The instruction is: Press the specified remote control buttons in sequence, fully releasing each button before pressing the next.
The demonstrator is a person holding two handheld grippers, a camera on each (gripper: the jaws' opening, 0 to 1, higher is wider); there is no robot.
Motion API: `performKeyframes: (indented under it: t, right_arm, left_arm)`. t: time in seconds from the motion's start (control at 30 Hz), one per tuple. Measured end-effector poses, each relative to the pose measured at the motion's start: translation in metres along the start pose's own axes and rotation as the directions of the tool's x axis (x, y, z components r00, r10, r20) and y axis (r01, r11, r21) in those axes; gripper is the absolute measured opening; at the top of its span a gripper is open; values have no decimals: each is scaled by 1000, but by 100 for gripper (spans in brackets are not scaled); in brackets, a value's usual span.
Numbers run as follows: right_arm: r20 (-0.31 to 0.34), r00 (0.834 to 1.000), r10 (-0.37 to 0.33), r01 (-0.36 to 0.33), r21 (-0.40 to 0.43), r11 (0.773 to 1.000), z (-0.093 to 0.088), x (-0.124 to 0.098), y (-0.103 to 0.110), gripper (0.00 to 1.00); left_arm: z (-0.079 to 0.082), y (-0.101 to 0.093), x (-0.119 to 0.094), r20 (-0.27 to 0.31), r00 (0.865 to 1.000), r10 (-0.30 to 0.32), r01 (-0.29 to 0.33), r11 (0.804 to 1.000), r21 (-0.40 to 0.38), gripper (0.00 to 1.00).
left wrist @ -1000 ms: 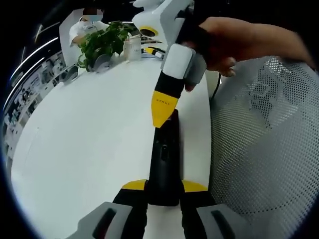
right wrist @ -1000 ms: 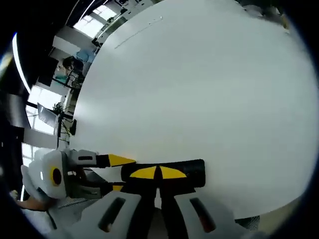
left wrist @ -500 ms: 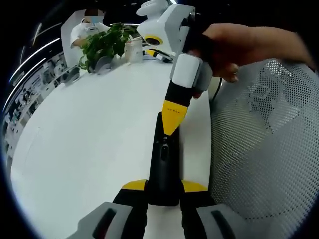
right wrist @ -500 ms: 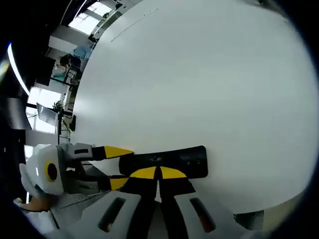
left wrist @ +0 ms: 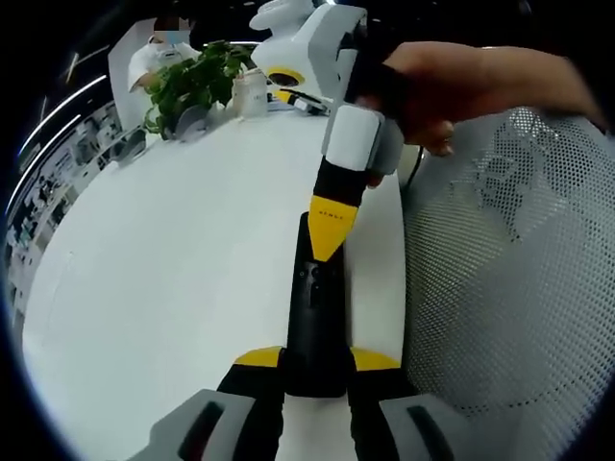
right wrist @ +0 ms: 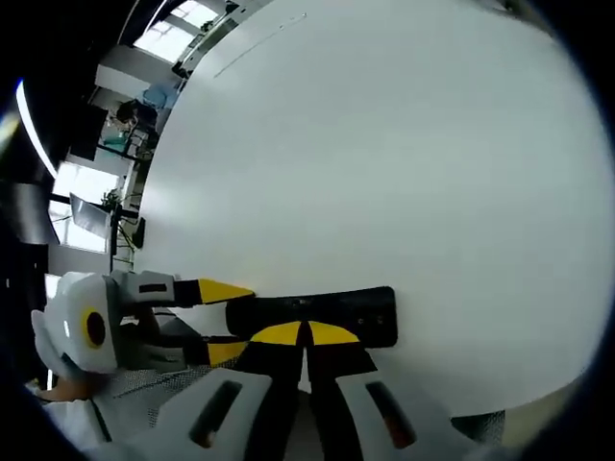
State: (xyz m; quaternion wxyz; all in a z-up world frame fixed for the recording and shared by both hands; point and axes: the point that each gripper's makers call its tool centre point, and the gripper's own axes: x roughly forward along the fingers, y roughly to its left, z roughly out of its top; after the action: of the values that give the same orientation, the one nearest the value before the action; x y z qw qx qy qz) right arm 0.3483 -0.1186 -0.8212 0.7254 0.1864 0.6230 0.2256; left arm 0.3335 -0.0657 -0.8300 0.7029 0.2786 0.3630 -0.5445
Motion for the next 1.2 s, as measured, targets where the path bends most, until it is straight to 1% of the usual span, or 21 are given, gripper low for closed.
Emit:
performKeyframes:
  t: [0.2,0.27,0.37,0.47,0.67,0.83,0.97,1.03,1.1,1.2]
  right_arm:
    - [-7,1000,3,-3,2,1000,-1,0,-1,0]
    - [-7,1000,2,-1,14,1000,-1,0,-1,0]
    - [-8,1000,-10,10,-10,1000,-1,0,0,0]
    - [-5,1000,-17,17,-16,1000,-1,0,-1,0]
    - [-18,1000,-4,5,29,1000,0,0,-1,0]
    - [-21,1000,-8,9,33,999,0,-1,0,0]
    - [-51,998,-35,37,36,999,-4,-4,-5,0]
    - [-51,997,-52,54,38,998,-4,-7,-8,0]
    - [-52,998,-48,51,50,997,-4,-9,-8,0]
    - [-58,998,-21,26,85,996,-4,-10,-5,0]
  left_arm:
    - [0,0,0,-4,1000,-4,4,1000,0,25]
    - [0,1,0,-1,1000,-5,5,1000,-2,25]
    - [0,1,0,-1,1000,-6,6,1000,-1,25]
    - [0,1,1,-2,1000,-6,6,1000,-1,25]
    - [0,1,1,-2,1000,-4,4,1000,2,25]
    - [0,0,0,-3,1000,-5,5,1000,5,25]
    - [0,0,0,-2,1000,-5,5,1000,5,25]
    - [0,0,0,-1,1000,-5,5,1000,3,25]
    - [0,0,0,-1,1000,-4,4,1000,3,25]
    - [0,0,0,-2,1000,-5,5,1000,5,25]
